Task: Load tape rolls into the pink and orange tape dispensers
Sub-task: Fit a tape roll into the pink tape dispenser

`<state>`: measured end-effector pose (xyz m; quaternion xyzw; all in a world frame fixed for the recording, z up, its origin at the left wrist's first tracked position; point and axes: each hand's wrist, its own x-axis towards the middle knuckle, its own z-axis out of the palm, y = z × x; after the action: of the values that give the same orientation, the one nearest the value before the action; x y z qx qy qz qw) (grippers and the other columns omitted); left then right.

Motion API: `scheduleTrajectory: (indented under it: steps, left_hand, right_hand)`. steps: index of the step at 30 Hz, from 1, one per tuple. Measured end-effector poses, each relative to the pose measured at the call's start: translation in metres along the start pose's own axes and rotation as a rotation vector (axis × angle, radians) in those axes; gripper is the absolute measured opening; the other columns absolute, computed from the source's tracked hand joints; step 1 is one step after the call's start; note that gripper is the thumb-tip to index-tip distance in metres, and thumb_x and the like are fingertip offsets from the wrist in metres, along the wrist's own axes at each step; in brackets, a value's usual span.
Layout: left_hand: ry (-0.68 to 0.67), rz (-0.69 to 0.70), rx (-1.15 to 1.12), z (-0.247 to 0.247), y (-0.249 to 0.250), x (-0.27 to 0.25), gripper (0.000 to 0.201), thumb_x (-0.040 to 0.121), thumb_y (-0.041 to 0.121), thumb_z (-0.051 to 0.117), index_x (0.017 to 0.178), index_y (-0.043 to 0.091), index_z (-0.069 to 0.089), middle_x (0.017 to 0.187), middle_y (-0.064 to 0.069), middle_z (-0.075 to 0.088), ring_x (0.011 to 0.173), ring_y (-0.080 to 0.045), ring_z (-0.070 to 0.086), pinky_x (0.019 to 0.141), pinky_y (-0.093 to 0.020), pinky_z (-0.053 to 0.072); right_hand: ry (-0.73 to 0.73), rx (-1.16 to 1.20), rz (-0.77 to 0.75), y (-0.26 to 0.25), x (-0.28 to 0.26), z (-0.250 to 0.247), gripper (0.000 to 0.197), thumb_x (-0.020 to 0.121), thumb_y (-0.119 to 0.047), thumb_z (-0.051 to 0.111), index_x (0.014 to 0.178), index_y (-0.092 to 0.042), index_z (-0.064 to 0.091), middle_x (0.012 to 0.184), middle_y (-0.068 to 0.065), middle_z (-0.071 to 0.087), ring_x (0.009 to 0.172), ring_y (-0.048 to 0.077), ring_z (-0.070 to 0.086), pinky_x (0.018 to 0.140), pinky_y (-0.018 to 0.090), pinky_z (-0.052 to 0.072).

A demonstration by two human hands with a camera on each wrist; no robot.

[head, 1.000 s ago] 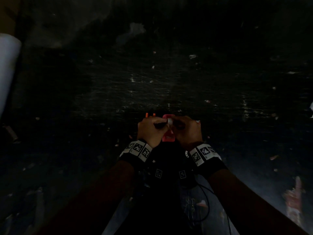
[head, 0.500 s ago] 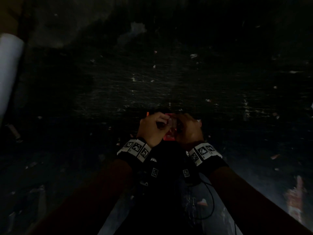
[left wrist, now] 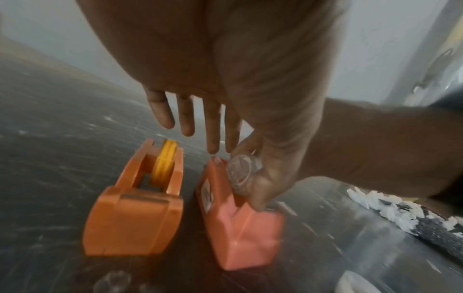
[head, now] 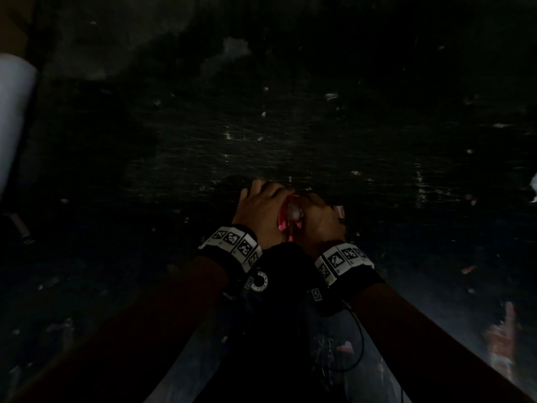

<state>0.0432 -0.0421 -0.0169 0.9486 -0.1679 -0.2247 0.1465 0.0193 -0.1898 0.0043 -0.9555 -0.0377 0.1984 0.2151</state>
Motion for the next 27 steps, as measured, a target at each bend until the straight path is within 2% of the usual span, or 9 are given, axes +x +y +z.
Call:
scheduleTrajectory:
  steps: [2, 4, 11, 16, 19, 23, 25, 27]
  left_hand:
    - [-0.031, 0.016, 0.006, -0.001, -0.002, 0.003, 0.086, 0.063, 0.061, 0.071, 0.14, 0.033, 0.045, 0.145, 0.012, 0.044, 0.137, -0.025, 0.029, 0.11, -0.049, 0.029]
    - [-0.054, 0.026, 0.01, -0.002, -0.004, 0.004, 0.086, 0.059, 0.063, 0.069, 0.136, 0.034, 0.047, 0.144, 0.012, 0.046, 0.137, -0.024, 0.03, 0.11, -0.051, 0.029]
    - [-0.045, 0.052, 0.028, -0.001, -0.01, 0.002, 0.088, 0.06, 0.06, 0.072, 0.138, 0.032, 0.044, 0.143, 0.012, 0.046, 0.135, -0.022, 0.031, 0.108, -0.047, 0.031]
    - [-0.031, 0.033, 0.019, -0.002, -0.01, -0.001, 0.086, 0.061, 0.058, 0.075, 0.133, 0.025, 0.042, 0.137, 0.004, 0.053, 0.134, -0.024, 0.033, 0.105, -0.047, 0.034]
    - [-0.033, 0.04, 0.076, 0.0, -0.009, -0.007, 0.086, 0.066, 0.056, 0.075, 0.138, 0.02, 0.043, 0.145, 0.003, 0.045, 0.136, -0.025, 0.032, 0.103, -0.045, 0.033]
    - [-0.032, 0.046, 0.086, 0.003, -0.008, -0.011, 0.085, 0.071, 0.057, 0.072, 0.141, 0.02, 0.044, 0.154, 0.003, 0.037, 0.14, -0.024, 0.029, 0.105, -0.045, 0.031]
    - [-0.034, 0.045, 0.09, 0.004, -0.008, -0.01, 0.085, 0.07, 0.056, 0.074, 0.141, 0.021, 0.044, 0.153, 0.003, 0.037, 0.14, -0.024, 0.03, 0.105, -0.045, 0.03]
    - [-0.027, 0.049, 0.102, 0.004, -0.007, -0.009, 0.085, 0.069, 0.055, 0.074, 0.141, 0.022, 0.044, 0.152, 0.003, 0.038, 0.139, -0.024, 0.03, 0.105, -0.044, 0.031]
  right_hand:
    - [0.011, -0.041, -0.006, -0.003, 0.0, 0.0, 0.042, 0.092, -0.03, 0.059, 0.133, -0.02, 0.056, 0.133, 0.005, 0.058, 0.121, 0.023, 0.056, 0.095, 0.032, 0.041]
    - [0.025, -0.032, -0.012, -0.006, 0.002, 0.002, 0.044, 0.091, -0.031, 0.061, 0.133, -0.018, 0.056, 0.132, 0.005, 0.059, 0.122, 0.023, 0.056, 0.097, 0.033, 0.042]
    - [0.023, -0.093, 0.009, -0.011, 0.001, 0.0, 0.046, 0.088, -0.036, 0.063, 0.132, -0.024, 0.055, 0.133, 0.001, 0.058, 0.121, 0.019, 0.057, 0.097, 0.034, 0.043]
    - [-0.03, -0.033, -0.052, -0.015, -0.004, -0.013, 0.037, 0.092, -0.019, 0.061, 0.127, -0.012, 0.061, 0.132, 0.013, 0.059, 0.12, 0.028, 0.056, 0.097, 0.036, 0.045]
    - [-0.023, -0.025, -0.059, -0.014, -0.006, -0.015, 0.034, 0.092, -0.016, 0.061, 0.125, -0.008, 0.062, 0.13, 0.016, 0.059, 0.119, 0.032, 0.057, 0.095, 0.037, 0.045]
    - [0.047, 0.008, -0.047, -0.014, -0.008, -0.01, 0.027, 0.085, -0.013, 0.067, 0.11, -0.004, 0.07, 0.114, 0.022, 0.066, 0.104, 0.039, 0.065, 0.085, 0.042, 0.053]
    - [0.074, 0.017, -0.054, -0.012, -0.006, -0.006, 0.023, 0.083, -0.014, 0.07, 0.105, -0.006, 0.072, 0.111, 0.02, 0.068, 0.102, 0.037, 0.066, 0.085, 0.04, 0.052]
    - [0.066, -0.015, -0.053, -0.008, -0.004, -0.003, 0.021, 0.084, -0.019, 0.069, 0.104, -0.011, 0.073, 0.114, 0.014, 0.068, 0.105, 0.031, 0.065, 0.085, 0.031, 0.046]
